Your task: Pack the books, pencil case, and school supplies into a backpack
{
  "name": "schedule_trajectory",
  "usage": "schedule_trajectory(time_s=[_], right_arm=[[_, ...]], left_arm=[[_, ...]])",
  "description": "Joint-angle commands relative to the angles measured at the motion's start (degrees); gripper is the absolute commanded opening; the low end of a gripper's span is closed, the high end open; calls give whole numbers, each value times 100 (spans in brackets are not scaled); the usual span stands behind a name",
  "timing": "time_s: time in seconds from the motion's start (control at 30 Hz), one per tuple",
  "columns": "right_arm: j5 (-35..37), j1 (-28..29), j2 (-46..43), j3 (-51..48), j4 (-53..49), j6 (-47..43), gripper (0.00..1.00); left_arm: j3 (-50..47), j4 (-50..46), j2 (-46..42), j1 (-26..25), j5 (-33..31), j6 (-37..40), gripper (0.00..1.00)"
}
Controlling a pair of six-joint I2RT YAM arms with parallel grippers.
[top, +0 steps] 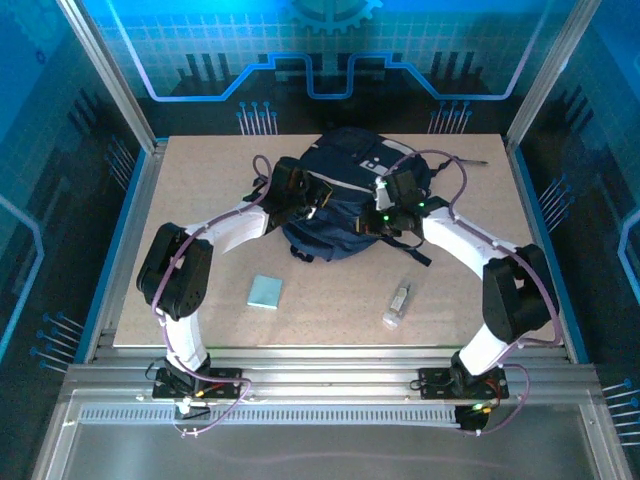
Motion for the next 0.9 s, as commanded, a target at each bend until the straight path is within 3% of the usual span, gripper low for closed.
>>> schedule_trajectory(time_s=[0.0, 0.23, 0.27, 0.37, 0.47, 0.73, 0.87], right_arm=[[68, -557, 77, -116, -736, -890, 0], [485, -984, 42, -174, -703, -1120, 0], [330, -985, 9, -134, -659, -1113, 0], [-463, -910, -51, -87, -309, -850, 0], [-965, -711, -30, 61, -30, -596, 0], [-1565, -274, 24, 491, 460, -114, 0], [-1683, 8, 46, 721, 476, -97, 0]], left_arm=[[310, -140, -185, 297, 191, 646, 5], [340, -371, -339, 425, 316, 841, 3], [399, -425, -319, 425, 350, 896, 10], [629, -649, -190, 425, 655, 939, 50], [429, -503, -322, 346, 660, 736, 75], [-629, 557, -637, -151, 475, -437, 77], [-624, 612, -429, -349, 258, -572, 78]])
